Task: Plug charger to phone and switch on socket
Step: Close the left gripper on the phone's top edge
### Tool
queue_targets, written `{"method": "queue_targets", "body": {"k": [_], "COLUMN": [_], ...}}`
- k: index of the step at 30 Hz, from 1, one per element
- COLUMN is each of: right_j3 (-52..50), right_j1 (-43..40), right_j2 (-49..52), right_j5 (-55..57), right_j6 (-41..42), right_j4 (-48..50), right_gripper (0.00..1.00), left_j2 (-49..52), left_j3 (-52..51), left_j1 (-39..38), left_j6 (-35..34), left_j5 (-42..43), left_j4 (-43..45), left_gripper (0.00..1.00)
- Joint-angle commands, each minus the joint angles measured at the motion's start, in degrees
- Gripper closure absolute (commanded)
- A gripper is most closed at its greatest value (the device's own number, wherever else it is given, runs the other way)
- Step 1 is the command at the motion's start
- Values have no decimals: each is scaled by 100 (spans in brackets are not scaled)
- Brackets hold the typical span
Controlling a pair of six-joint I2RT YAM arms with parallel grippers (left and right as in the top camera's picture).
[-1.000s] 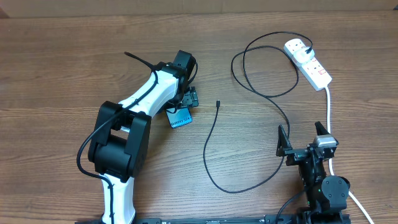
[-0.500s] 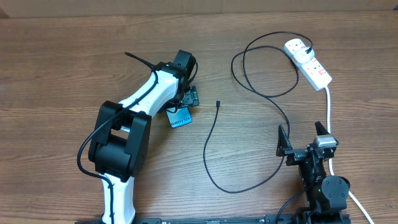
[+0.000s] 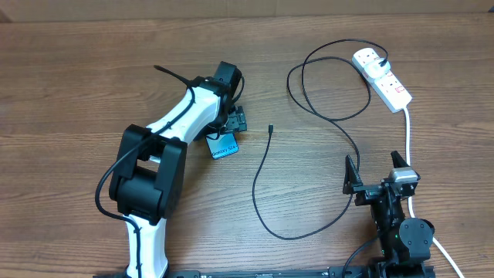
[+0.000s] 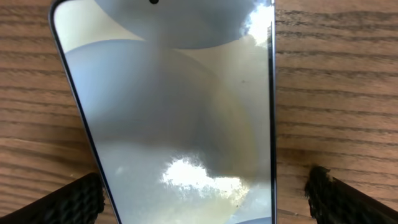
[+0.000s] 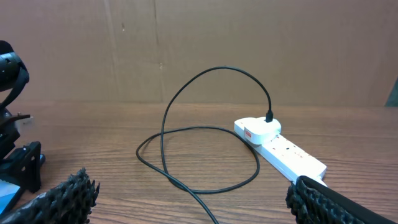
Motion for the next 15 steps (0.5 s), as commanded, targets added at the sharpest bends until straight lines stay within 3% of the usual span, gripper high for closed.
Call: {"method": "queue_targets", "body": {"k": [1,15], "right_j3": [-57,-57], "right_j1": [-4,-4], "right_j2": [-39,-39], "right_j5": [52,52], "right_j6": [37,37], "right_j4": [35,35], "right_gripper": [0,0], "left_j2": [264,264], "left_j3": [-17,-17], "left_j1": [177,363], "left_j6": [118,289], "left_j5": [284,623], "left_j4": [-61,-59], "left_gripper": [0,0]}}
